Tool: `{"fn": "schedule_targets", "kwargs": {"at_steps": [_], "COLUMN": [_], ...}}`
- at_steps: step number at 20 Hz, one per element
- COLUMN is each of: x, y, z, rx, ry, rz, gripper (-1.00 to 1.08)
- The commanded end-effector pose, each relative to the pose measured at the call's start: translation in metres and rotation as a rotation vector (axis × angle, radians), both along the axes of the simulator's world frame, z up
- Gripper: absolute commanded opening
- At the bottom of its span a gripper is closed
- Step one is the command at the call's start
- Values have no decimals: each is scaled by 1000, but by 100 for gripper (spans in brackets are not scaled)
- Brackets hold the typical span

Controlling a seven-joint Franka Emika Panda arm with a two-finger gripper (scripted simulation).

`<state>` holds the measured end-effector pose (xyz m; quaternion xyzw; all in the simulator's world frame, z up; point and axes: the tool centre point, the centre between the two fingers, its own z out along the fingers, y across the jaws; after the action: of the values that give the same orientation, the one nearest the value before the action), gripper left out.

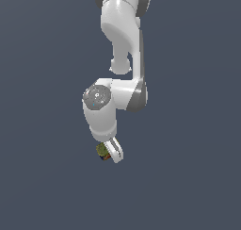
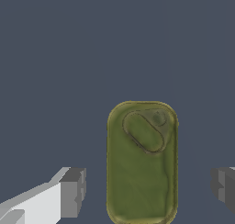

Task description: Pick up the object and move it to a goal position.

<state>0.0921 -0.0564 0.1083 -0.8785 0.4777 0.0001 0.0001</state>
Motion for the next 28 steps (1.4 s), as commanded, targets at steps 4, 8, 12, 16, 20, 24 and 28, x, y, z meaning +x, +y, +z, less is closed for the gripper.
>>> {"fn": "schedule_targets", "kwargs": {"at_steps": [4, 8, 12, 16, 20, 24, 28], "x": [0, -1, -1, 0, 0, 0, 0], "y": [0, 0, 0, 0, 0, 0, 0], "z": [-16, -39, -51, -50, -50, -50, -50], "rx": [0, 0, 0, 0, 0, 0, 0], "ry": [0, 0, 0, 0, 0, 0, 1], "rz": [-2, -4, -5, -5, -5, -5, -5], "gripper": [100, 100, 100, 100, -100, -100, -100]}}
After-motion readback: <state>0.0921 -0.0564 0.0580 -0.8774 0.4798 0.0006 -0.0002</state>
